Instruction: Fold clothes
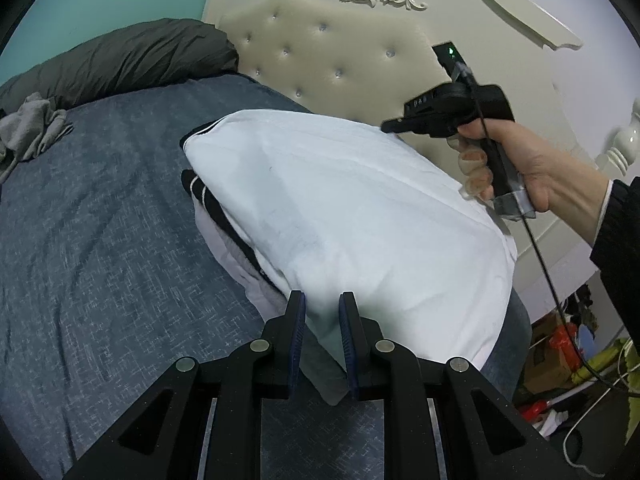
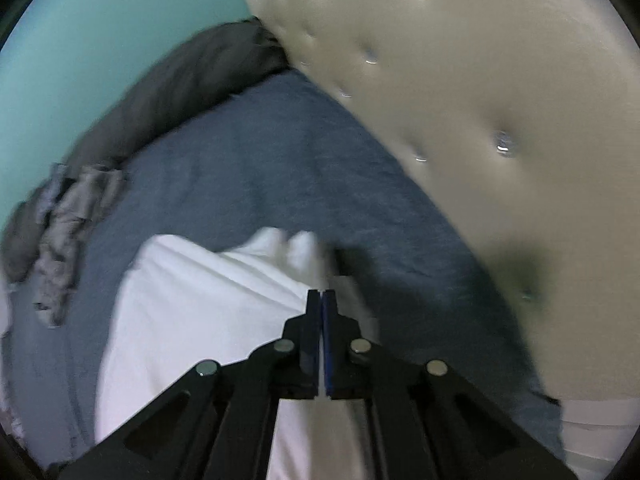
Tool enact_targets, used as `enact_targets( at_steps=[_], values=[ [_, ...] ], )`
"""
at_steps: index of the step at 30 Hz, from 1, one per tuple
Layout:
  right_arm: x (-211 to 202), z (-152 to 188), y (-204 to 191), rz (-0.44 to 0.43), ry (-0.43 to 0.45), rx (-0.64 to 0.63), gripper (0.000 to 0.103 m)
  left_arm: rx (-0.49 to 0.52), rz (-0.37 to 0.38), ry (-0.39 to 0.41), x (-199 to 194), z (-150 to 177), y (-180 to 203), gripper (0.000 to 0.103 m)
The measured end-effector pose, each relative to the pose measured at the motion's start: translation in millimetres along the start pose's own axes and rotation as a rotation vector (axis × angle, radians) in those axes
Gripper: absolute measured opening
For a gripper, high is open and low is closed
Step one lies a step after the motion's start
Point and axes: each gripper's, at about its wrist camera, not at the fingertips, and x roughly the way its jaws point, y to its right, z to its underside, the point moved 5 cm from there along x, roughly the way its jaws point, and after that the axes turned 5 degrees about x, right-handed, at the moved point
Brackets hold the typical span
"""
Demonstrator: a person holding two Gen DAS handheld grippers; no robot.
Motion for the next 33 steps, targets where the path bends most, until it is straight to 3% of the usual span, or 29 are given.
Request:
enact_targets(
  at_steps=[8,12,18,23,26,33],
  values=[
    [4.9,4.9,-3.7,0.013,-0.013,-0.051,0.001,-0.007,0.001,0.0,-2.0,1.9,0.6,0.019],
    [-7.3,1.1,12.9,0.079,0.025,-0.01,0.001,-0.009,-0.001,-0.004,-1.9,1.9,-0.1,0.02],
    [-47.8,8.6,17.9,-0.05,0.103,0.003,0.001,-0.013,-0.011,-0.009,-5.0,0.3,-3.9,0.028],
    [-69.9,45.1,-10.1,-0.192,0.066,-0.111,0.001,-0.02,-0.017,0.008,-15.8,-4.0,-2.3,0.028],
    [-64.8,69.4,-23.2,-0.184,0.004,-0.19,0.001,-0.008,-0.012,0.007,-19.5,-4.3,6.0,0.029],
    [-66.5,87.1,2.0,-0.094,0.02,-0.104,0.001,0.012,-0.008,-0.019,-26.8,3.8,21.2,0.029]
  ],
)
